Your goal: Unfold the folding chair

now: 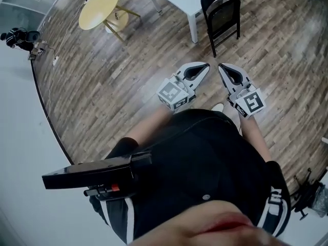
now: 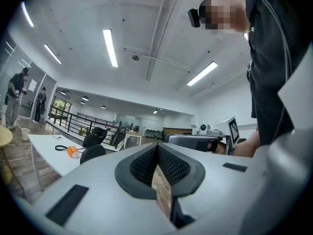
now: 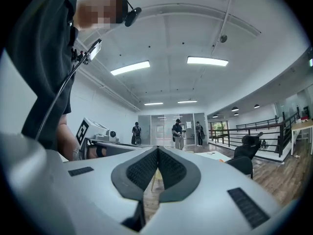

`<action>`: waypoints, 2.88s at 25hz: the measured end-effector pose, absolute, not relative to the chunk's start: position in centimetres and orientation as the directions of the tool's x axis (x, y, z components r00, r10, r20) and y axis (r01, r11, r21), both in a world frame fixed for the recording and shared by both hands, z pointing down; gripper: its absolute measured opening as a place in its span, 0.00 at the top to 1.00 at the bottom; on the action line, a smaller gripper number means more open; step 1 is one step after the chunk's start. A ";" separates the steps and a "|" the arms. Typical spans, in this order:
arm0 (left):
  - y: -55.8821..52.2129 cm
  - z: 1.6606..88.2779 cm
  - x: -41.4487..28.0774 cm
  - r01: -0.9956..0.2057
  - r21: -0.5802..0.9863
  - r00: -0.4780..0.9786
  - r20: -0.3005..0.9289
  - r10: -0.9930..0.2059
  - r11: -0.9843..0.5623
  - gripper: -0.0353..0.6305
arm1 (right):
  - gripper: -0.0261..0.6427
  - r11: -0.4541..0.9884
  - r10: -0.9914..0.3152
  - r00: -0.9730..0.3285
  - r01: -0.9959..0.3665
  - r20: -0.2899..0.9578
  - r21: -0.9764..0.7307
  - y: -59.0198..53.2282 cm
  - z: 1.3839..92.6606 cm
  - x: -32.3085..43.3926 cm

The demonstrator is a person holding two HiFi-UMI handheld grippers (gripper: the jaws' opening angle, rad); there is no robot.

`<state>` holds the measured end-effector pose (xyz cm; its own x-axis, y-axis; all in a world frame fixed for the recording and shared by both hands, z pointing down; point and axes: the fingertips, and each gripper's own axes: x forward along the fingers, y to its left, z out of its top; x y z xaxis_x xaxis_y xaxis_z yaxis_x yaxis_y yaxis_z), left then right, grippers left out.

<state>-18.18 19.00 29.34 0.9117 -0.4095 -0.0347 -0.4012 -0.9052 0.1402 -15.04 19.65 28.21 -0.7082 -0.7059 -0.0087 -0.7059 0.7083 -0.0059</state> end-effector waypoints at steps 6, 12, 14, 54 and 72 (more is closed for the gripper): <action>16.1 28.7 -13.9 -0.451 0.110 0.890 -0.023 -0.456 -0.886 0.94 | 0.95 0.710 -0.703 -0.711 -0.703 -0.009 0.030 17.1 27.8 -10.6; 13.8 28.9 -11.0 -0.489 0.094 0.871 0.008 -0.491 -0.867 0.94 | 0.95 0.718 -0.695 -0.718 -0.696 -0.019 -0.001 14.9 28.2 -7.7; 12.9 29.2 -10.8 -0.493 0.098 0.869 0.012 -0.494 -0.865 0.94 | 0.95 0.715 -0.699 -0.715 -0.699 -0.015 -0.008 14.0 28.7 -7.4; -17.0 32.9 -10.5 -0.400 0.188 0.912 -0.009 -0.409 -0.897 0.94 | 0.95 0.605 -0.791 -0.610 -0.789 0.031 -0.107 -16.0 31.5 -6.8; -29.2 34.6 -5.5 -0.510 0.161 0.860 0.087 -0.502 -0.845 0.94 | 0.95 0.649 -0.749 -0.662 -0.743 0.040 -0.164 -26.3 33.9 -1.5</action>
<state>-5.51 -29.16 34.62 0.8604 -0.5021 0.0871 -0.5095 -0.8453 0.1606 -1.47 -26.35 33.94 -0.6619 -0.7485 0.0399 -0.7433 0.6486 -0.1638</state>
